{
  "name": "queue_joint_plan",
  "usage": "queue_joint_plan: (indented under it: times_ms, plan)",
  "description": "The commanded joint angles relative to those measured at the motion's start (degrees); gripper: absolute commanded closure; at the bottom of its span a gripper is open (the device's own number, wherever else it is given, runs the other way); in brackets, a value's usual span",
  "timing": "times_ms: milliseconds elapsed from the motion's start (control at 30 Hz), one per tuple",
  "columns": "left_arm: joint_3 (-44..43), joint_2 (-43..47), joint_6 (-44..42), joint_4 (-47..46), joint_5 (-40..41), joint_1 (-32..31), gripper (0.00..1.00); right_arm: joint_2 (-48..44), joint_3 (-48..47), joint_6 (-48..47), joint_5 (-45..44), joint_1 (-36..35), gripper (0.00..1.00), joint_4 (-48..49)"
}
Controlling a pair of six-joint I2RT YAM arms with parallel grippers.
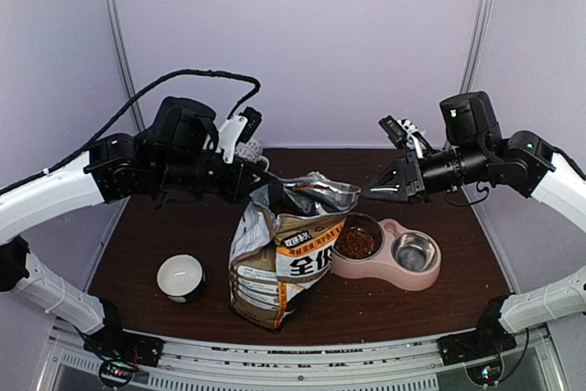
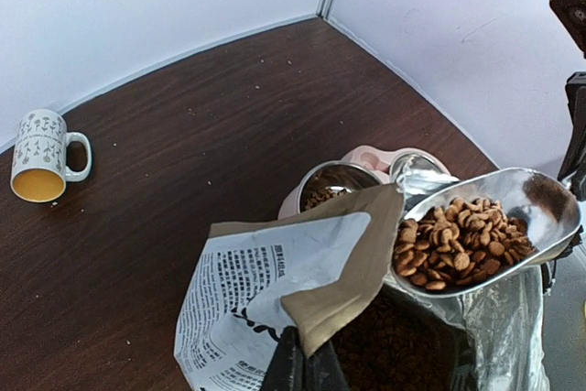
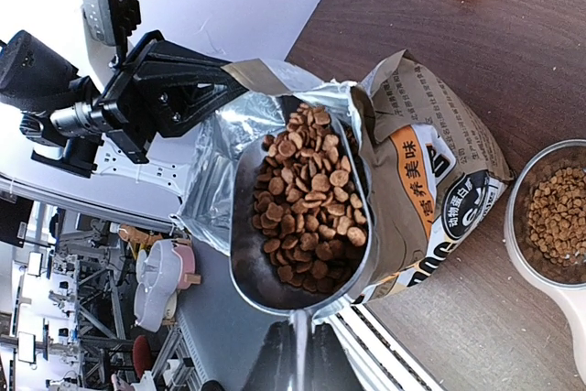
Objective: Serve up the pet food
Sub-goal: Collect the pet food from the pet food bag, then place the pet food in the pet food bowl.
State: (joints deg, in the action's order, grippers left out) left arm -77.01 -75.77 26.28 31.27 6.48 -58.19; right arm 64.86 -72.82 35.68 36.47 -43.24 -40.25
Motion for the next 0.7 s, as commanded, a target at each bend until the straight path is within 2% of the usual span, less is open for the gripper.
queue_joint_plan:
  times_ms: [0,267,667]
  plan:
    - [-2.3,3.8,-0.4,-9.3,1.5,0.8,1.00,0.1,-1.0,-2.4,-0.7,-0.6,1.00,-3.8]
    - [-2.6,4.0,-0.6,-9.4,1.5,0.8,1.00,-0.4,-0.8,-13.8,-7.6,-4.7,1.00,-6.0]
    - [-3.5,3.4,-1.4,-9.7,0.3,0.8,1.00,3.4,-7.2,-26.6,-22.6,-13.0,1.00,-11.6]
